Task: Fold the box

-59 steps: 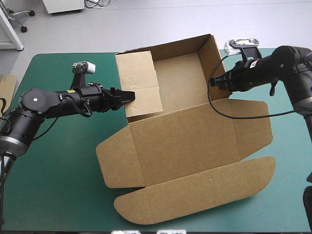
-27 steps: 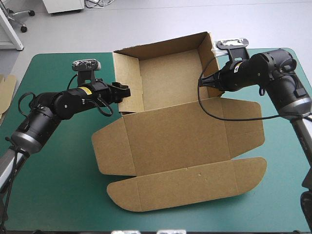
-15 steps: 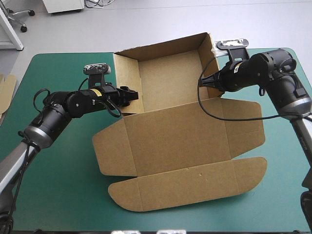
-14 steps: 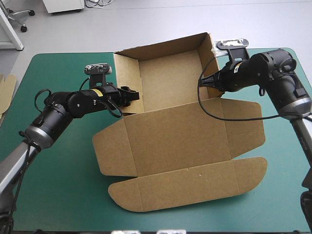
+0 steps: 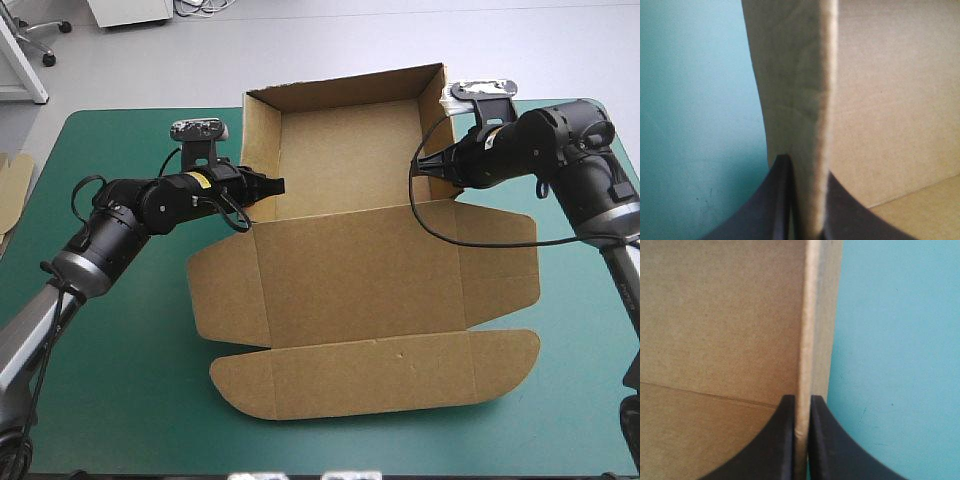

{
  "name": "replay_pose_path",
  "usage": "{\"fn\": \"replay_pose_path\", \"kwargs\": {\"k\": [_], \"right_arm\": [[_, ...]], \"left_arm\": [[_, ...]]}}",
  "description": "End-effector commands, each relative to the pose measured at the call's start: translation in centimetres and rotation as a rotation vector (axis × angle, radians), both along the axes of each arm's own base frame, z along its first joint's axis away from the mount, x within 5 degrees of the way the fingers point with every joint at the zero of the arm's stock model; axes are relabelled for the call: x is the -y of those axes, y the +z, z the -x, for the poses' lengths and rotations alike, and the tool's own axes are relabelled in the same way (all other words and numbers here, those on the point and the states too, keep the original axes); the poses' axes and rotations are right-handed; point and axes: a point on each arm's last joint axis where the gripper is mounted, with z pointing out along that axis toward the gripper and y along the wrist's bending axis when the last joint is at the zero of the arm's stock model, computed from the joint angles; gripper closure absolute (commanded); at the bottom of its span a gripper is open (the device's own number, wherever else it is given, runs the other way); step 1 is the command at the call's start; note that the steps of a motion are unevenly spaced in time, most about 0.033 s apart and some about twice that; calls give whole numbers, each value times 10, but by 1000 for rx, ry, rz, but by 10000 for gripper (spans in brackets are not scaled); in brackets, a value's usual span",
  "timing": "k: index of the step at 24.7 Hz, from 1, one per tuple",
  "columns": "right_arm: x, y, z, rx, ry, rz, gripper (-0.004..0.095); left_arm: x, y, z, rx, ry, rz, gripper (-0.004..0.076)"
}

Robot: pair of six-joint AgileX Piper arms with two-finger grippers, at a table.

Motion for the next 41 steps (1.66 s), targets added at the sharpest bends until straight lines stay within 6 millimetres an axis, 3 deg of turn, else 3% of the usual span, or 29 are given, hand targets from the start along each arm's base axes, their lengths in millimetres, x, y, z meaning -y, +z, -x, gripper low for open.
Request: {"fn": "replay_pose_path", "kwargs": {"k": [1, 7, 11, 15, 19, 34, 41], "right_arm": [[-11, 19, 11, 88, 19, -25, 920], [-52, 1, 13, 37, 75, 25, 920], [-64, -1, 19, 23, 85, 31, 920], [-75, -7, 22, -3, 98, 54, 920], [-78, -8, 25, -18, 101, 54, 920], [-76, -26, 29, -129, 94, 119, 921], [-80, -54, 22, -209, 96, 166, 921]], "left_arm": [[5, 42, 11, 129, -2, 156, 738], [-1, 40, 10, 120, 28, 71, 738], [-7, 45, 9, 129, 66, 7, 738], [-12, 38, 9, 77, 93, -79, 738], [-18, 25, 10, -17, 104, -193, 738], [-17, -4, 5, -206, 96, -300, 738], [-16, -19, 2, -285, 68, -367, 738]]}}
